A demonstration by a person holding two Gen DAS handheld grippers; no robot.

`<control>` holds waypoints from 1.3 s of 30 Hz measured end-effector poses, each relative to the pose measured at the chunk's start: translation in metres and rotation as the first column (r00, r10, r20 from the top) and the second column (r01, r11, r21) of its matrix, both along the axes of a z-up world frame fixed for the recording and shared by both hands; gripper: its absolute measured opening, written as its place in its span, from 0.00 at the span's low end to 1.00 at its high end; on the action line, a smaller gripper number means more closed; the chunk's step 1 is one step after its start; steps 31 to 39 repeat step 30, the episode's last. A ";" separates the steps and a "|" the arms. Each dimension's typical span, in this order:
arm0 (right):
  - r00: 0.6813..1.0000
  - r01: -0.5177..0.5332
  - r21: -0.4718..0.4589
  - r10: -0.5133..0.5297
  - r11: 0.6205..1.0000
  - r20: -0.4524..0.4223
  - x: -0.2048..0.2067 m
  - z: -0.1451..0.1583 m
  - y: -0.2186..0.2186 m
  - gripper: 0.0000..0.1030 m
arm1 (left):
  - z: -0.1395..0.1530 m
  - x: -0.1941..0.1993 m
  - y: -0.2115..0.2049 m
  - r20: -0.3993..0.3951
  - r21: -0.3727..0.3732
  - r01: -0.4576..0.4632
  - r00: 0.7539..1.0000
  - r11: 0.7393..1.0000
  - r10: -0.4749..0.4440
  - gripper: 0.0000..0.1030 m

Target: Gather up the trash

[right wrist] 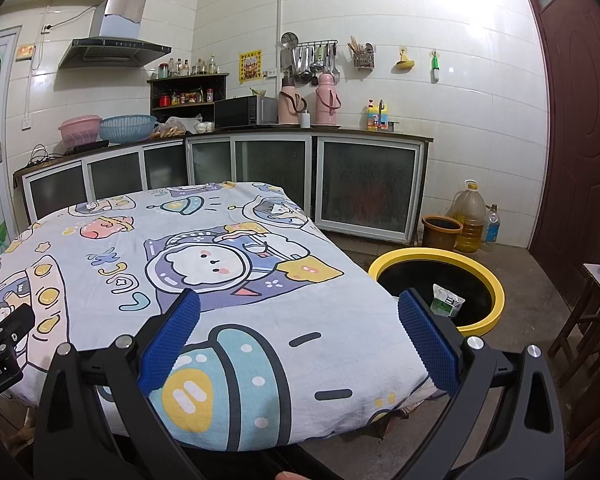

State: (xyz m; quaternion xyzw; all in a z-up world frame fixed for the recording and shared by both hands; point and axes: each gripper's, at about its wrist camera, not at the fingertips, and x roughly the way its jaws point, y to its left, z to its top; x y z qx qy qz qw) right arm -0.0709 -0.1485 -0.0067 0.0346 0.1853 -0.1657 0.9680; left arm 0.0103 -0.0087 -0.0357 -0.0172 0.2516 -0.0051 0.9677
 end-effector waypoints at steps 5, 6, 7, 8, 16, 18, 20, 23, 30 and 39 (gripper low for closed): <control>1.000 0.000 0.001 0.000 1.000 -0.003 0.000 0.000 0.000 0.92 | 0.001 0.000 0.000 0.008 0.003 0.007 1.000 1.000 -0.007 0.92; 1.000 0.000 0.002 0.000 1.000 -0.004 0.000 -0.001 0.000 0.92 | 0.001 0.000 0.000 0.010 0.003 0.009 1.000 1.000 -0.009 0.92; 1.000 0.000 0.002 0.000 1.000 -0.004 0.000 -0.002 0.001 0.92 | 0.001 0.000 0.000 0.012 0.003 0.009 1.000 1.000 -0.009 0.92; 1.000 0.001 0.002 -0.001 1.000 -0.003 0.000 -0.001 0.001 0.92 | 0.001 0.000 0.001 0.013 0.001 0.011 1.000 1.000 -0.011 0.92; 1.000 0.001 0.000 -0.001 1.000 -0.001 0.000 -0.003 0.003 0.92 | 0.001 0.001 0.004 0.012 -0.007 0.008 1.000 1.000 -0.008 0.92; 1.000 0.000 0.002 0.000 1.000 -0.002 -0.001 -0.003 0.004 0.92 | 0.000 0.003 0.004 0.004 -0.007 0.003 1.000 1.000 -0.003 0.92; 1.000 0.000 0.002 0.000 1.000 -0.001 0.000 -0.002 0.002 0.92 | 0.000 0.004 0.005 0.001 -0.013 0.009 1.000 1.000 -0.009 0.92; 1.000 0.000 0.002 0.000 1.000 0.000 0.000 -0.003 0.003 0.92 | 0.000 0.005 0.004 0.001 -0.005 0.009 1.000 1.000 -0.009 0.92; 1.000 0.000 0.005 0.000 1.000 -0.002 0.000 -0.003 0.002 0.92 | 0.000 0.005 0.003 -0.003 -0.003 0.012 1.000 1.000 -0.012 0.92; 1.000 0.000 0.005 0.000 1.000 -0.002 0.000 -0.003 0.002 0.92 | 0.000 0.005 0.003 -0.003 -0.003 0.012 1.000 1.000 -0.012 0.92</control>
